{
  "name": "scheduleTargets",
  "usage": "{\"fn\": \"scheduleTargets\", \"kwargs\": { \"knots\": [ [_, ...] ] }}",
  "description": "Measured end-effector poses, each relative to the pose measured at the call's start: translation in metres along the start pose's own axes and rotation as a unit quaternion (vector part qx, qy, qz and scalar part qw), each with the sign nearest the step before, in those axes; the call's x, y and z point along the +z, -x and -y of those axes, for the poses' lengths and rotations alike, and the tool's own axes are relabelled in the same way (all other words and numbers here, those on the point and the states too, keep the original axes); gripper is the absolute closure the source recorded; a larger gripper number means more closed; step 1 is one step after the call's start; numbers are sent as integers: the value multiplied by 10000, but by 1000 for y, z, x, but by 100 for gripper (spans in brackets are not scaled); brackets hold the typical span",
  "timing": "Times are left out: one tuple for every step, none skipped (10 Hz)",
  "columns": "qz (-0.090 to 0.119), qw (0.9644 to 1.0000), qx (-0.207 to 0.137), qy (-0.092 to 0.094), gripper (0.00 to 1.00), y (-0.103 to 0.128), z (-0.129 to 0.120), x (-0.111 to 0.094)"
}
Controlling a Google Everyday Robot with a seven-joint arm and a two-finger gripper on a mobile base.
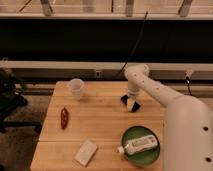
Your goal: Place the eraser on the white sponge
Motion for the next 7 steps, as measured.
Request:
{"fn": "scheduleTargets", "kwargs": {
  "knots": [
    [18, 10000, -1, 5, 60, 0, 0, 0],
    [43, 10000, -5, 3, 72, 0, 0, 0],
    [66, 10000, -7, -6, 83, -1, -1, -1],
    [78, 10000, -9, -13, 91, -1, -1, -2],
    [88, 10000, -9, -20, 97, -2, -1, -2],
    [99, 9999, -24, -15, 100, -3, -2, -2],
    [110, 9999, -41, -19, 100, -5, -3, -3]
  ]
}}
